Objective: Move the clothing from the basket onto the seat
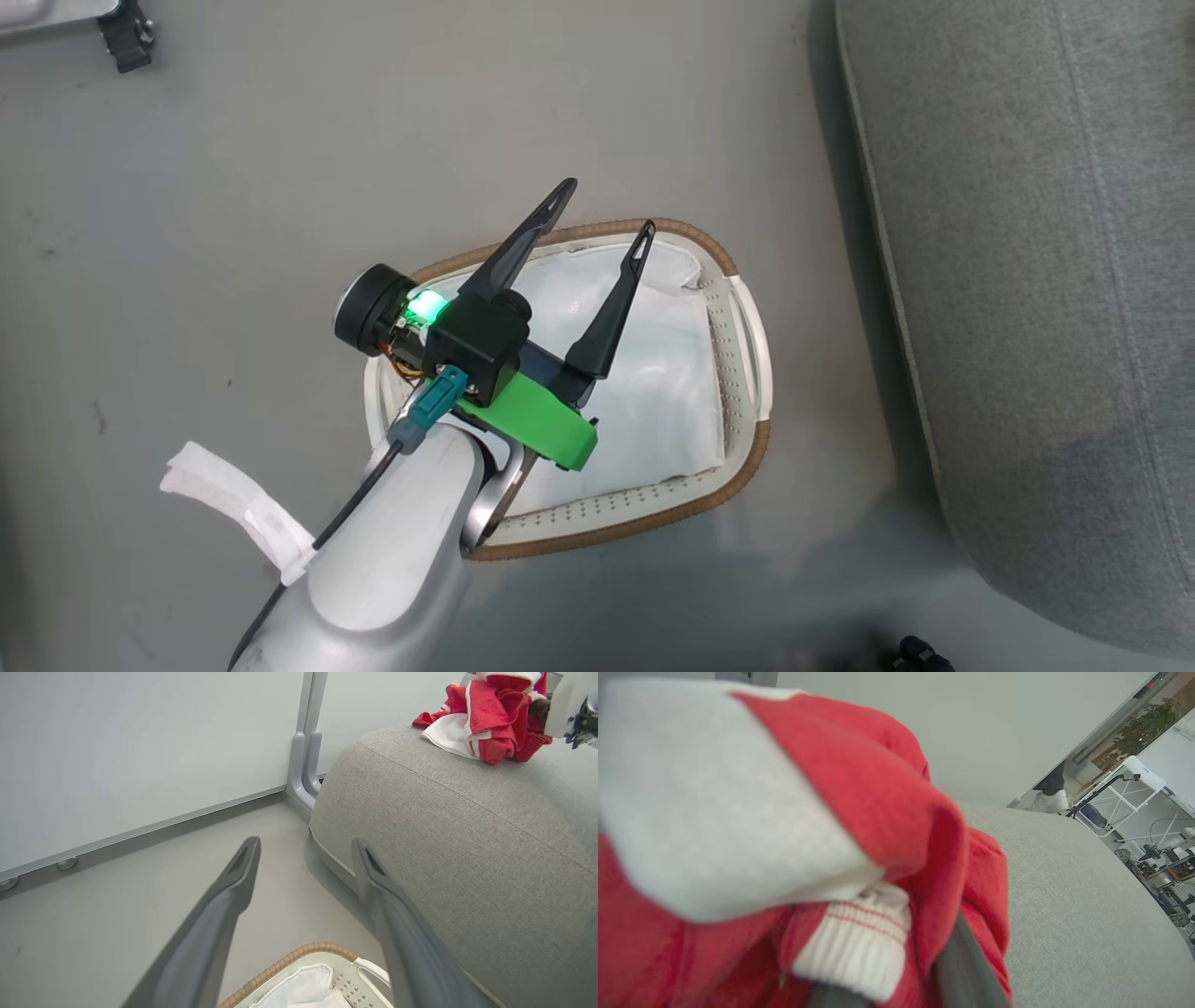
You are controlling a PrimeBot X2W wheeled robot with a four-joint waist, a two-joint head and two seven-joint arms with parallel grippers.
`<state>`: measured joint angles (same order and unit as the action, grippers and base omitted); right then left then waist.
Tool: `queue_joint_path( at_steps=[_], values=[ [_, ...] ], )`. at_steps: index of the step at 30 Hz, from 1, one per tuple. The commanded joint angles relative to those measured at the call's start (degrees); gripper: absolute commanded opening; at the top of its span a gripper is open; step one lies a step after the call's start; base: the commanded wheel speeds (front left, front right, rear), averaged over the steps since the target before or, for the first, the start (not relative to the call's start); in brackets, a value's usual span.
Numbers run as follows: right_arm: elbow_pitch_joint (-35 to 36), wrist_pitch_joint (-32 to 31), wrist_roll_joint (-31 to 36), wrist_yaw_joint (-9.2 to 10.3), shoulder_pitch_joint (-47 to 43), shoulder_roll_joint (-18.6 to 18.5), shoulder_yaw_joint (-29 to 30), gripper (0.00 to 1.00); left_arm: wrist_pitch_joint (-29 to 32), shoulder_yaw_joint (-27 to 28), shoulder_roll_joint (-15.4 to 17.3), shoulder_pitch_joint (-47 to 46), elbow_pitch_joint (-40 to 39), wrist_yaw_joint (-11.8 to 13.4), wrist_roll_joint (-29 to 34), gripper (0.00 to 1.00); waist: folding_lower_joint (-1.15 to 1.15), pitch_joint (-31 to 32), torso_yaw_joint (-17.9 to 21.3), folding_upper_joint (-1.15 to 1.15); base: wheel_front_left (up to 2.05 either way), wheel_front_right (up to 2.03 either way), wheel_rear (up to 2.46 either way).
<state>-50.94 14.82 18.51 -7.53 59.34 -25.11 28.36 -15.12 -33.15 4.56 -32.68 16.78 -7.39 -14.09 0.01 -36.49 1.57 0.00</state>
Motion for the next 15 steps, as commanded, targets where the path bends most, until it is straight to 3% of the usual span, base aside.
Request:
queue_joint_path(
  at_steps=[1, 15],
  values=[
    [0.3, 0.3, 0.0, 0.08, -1.2, 0.8, -0.1, 1.0, 0.0, -0.1, 0.5, -0.6, 0.1, -0.2, -0.5, 1.0, -0.01, 1.0, 1.0, 0.0, 0.0, 0.0, 0.0],
    [7.4, 0.4, -6.9, 0.08, -11.9, 5.4, -10.3, 1.0, 0.0, 2.6, 0.2, 2.1, 0.7, -0.2, -2.5, 1.0, -0.01, 7.5, 4.6, 0.0, 0.0, 0.0, 0.0]
  ],
)
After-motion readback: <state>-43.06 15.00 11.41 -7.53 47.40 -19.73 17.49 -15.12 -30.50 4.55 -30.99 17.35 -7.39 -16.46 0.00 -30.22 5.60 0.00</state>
